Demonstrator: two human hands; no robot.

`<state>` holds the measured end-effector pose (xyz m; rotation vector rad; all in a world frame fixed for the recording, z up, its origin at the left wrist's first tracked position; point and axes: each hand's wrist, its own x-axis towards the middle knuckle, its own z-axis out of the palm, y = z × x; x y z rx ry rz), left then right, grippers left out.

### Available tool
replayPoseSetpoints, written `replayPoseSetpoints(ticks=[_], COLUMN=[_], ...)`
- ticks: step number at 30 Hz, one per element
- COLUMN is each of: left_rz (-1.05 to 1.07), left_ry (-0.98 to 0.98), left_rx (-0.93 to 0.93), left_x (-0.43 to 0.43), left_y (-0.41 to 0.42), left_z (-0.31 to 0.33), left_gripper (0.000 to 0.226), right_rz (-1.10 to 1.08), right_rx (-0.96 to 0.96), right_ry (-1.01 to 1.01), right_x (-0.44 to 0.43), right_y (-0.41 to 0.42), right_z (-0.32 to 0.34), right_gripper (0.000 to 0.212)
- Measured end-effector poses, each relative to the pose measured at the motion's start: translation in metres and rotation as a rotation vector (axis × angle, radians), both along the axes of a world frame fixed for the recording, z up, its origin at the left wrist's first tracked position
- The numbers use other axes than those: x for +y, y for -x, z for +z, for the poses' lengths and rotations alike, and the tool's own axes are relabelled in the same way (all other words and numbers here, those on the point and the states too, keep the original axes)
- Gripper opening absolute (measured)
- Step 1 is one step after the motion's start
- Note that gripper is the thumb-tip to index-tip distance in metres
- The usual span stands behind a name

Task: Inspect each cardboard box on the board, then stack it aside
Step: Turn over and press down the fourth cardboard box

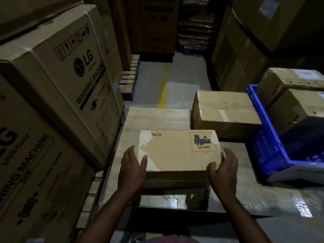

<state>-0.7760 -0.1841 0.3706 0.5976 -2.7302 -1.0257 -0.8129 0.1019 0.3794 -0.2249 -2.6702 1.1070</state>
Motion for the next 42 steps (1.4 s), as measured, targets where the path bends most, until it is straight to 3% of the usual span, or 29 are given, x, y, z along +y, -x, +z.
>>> replayPoseSetpoints(ticks=[4, 7, 10, 22, 26, 29, 35, 42], left_rz=[-0.195, -0.35, -0.42, -0.397, -0.405, -0.485, -0.546, -0.559], left_ry=[0.294, 0.41, 0.44, 0.452, 0.481, 0.452, 0.54, 0.551], left_rx=[0.059, 0.01, -0.041, -0.115, -0.125, -0.104, -0.088, -0.097], left_x=[-0.002, 0.0, 0.002, 0.002, 0.008, 0.016, 0.042, 0.041], left_y=[0.015, 0.028, 0.031, 0.034, 0.037, 0.049, 0.057, 0.063], left_z=[0.012, 0.015, 0.013, 0.006, 0.017, 0.027, 0.013, 0.014], left_gripper=[0.059, 0.07, 0.077, 0.072, 0.078, 0.068, 0.073, 0.076], right_rz=[0.307, 0.583, 0.692, 0.717, 0.715, 0.6, 0.492, 0.496], right_rx=[0.091, 0.046, 0.018, -0.103, -0.143, -0.152, -0.153, -0.154], right_ry=[-0.289, -0.451, -0.514, -0.581, -0.43, -0.336, -0.528, -0.57], right_x=[-0.042, -0.079, -0.105, -0.115, -0.108, -0.093, -0.07, -0.071], right_y=[0.014, 0.024, 0.036, 0.042, 0.047, 0.053, 0.045, 0.05], right_z=[0.012, 0.016, 0.014, 0.011, 0.018, 0.02, 0.007, 0.004], right_gripper=[0.055, 0.054, 0.064, 0.074, 0.067, 0.071, 0.072, 0.072])
